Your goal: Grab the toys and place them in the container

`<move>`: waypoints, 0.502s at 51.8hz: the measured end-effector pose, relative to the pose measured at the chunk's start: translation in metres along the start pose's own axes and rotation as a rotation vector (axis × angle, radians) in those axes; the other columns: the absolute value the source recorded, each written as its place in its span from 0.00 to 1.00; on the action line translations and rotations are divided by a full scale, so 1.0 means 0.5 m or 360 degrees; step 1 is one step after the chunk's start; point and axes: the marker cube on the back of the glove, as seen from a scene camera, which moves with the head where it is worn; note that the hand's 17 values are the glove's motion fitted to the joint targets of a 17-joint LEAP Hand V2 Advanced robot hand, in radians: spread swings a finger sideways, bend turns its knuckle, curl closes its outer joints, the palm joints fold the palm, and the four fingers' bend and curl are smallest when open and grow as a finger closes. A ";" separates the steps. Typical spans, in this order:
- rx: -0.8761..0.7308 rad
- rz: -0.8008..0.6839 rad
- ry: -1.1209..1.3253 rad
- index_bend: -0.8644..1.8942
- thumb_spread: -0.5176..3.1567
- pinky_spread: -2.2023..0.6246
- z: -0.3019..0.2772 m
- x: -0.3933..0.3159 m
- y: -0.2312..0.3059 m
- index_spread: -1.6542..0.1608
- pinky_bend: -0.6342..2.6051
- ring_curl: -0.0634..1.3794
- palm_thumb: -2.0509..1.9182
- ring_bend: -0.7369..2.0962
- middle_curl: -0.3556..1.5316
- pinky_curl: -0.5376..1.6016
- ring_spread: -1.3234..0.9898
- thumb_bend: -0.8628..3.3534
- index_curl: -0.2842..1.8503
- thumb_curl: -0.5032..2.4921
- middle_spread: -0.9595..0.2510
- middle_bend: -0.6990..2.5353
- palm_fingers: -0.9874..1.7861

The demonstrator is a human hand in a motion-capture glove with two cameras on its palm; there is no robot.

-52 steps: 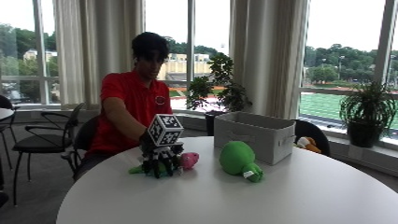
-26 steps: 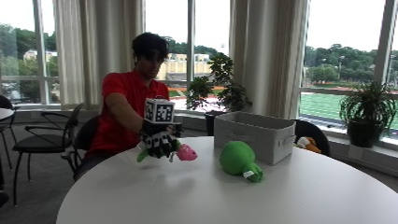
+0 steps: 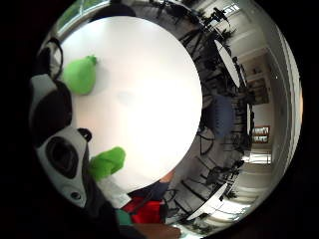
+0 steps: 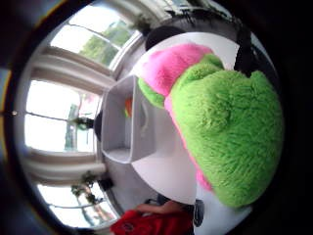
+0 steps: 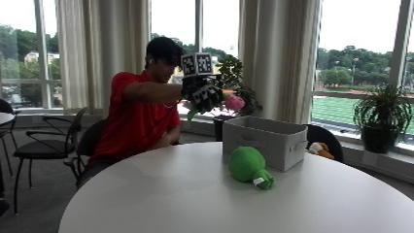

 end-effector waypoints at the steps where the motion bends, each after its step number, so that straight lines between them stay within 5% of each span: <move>1: 0.0009 -0.0022 -0.0017 0.63 0.20 0.63 -0.009 -0.019 -0.006 0.71 0.54 0.47 0.70 0.63 0.50 0.44 0.38 0.27 0.47 0.46 0.45 0.48 0.75; 17: -0.0047 -0.0294 -0.0168 0.62 0.17 0.63 -0.086 -0.428 -0.030 0.72 0.56 0.48 0.68 0.63 0.55 0.45 0.38 0.27 0.53 0.49 0.45 0.46 0.69; 26: -0.0073 -0.0441 -0.0136 0.54 0.20 0.63 -0.042 -0.485 -0.057 0.71 0.58 0.47 0.67 0.62 0.55 0.45 0.36 0.26 0.54 0.50 0.42 0.42 0.60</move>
